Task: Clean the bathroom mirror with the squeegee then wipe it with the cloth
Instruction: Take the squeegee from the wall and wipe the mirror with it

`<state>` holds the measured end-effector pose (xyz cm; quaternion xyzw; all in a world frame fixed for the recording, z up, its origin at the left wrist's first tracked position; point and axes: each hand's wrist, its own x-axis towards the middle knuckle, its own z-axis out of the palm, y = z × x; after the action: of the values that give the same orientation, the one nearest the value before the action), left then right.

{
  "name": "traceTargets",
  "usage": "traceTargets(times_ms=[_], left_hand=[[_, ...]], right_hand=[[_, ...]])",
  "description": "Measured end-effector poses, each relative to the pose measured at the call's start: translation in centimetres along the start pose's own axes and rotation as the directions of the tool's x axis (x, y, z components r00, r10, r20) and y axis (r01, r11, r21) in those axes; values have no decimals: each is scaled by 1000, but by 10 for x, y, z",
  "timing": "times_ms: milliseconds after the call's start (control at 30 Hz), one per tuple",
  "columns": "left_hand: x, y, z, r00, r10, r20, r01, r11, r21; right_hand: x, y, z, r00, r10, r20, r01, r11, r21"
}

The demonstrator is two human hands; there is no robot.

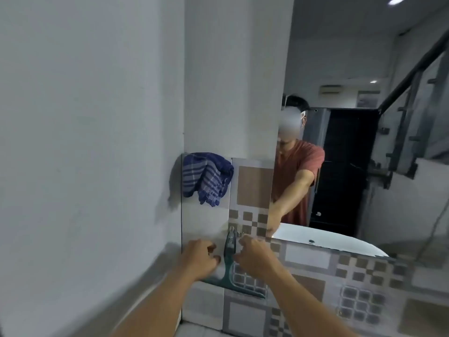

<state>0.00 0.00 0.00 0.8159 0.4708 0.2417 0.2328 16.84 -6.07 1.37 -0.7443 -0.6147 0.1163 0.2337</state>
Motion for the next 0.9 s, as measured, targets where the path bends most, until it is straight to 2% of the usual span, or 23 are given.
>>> traceTargets(times_ms=[267, 433, 533, 700, 900], left_hand=[[20, -12, 41, 999, -31, 11, 32, 988, -148], [29, -23, 62, 995, -64, -79, 41, 964, -262], [24, -19, 58, 993, -61, -103, 23, 943, -333], [16, -14, 52, 988, -83, -132, 31, 934, -355], [6, 2, 38, 975, -8, -221, -73, 930, -360]], right_hand=[[12, 5, 36, 975, 98, -200, -46, 968, 248], [12, 6, 46, 956, 141, -257, -48, 941, 336], [9, 4, 47, 959, 116, -259, -14, 931, 364], [4, -4, 40, 959, 31, -283, 81, 924, 375], [-8, -15, 15, 956, -56, -287, 156, 929, 337]])
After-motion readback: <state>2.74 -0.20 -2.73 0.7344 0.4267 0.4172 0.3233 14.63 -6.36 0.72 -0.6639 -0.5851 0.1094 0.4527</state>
